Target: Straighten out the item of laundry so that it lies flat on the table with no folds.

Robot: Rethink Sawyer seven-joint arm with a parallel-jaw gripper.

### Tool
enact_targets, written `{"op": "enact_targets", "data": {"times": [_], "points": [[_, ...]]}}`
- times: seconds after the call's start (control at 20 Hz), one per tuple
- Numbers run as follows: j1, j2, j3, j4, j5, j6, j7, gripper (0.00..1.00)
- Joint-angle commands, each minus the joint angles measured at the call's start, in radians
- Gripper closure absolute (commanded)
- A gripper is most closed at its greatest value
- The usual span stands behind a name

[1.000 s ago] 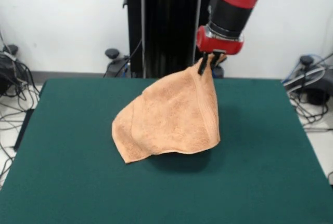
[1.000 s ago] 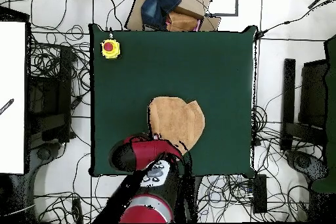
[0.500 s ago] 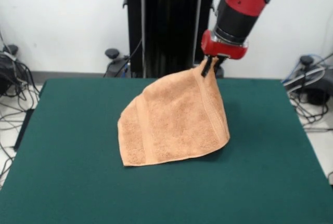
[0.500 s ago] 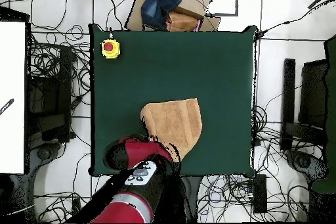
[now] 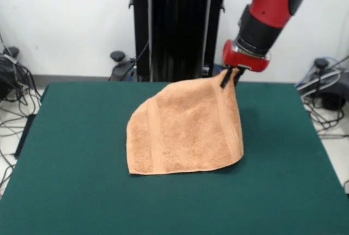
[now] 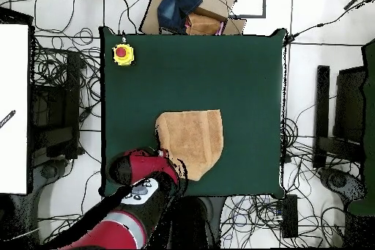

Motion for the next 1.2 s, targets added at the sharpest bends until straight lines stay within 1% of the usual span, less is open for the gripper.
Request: {"op": "enact_targets", "data": {"times": [0.05,0.35,0.6,0.85,1.0,1.2], "points": [[0.007,0.058,0.026,-0.092,0.112,-0.071,0.295,1.0],[0.022,0.092,0.014,-0.129,0.172,-0.062,0.287,1.0],[0.034,0.159,0.009,-0.188,0.238,-0.101,0.292,1.0],[0.032,0.125,-0.007,-0.204,0.262,-0.023,0.266,1.0],[0.03,0.115,-0.004,-0.216,0.286,-0.005,0.273,1.0],[0.065,0.155,-0.037,-0.268,0.34,0.027,0.291,1.0]]}}
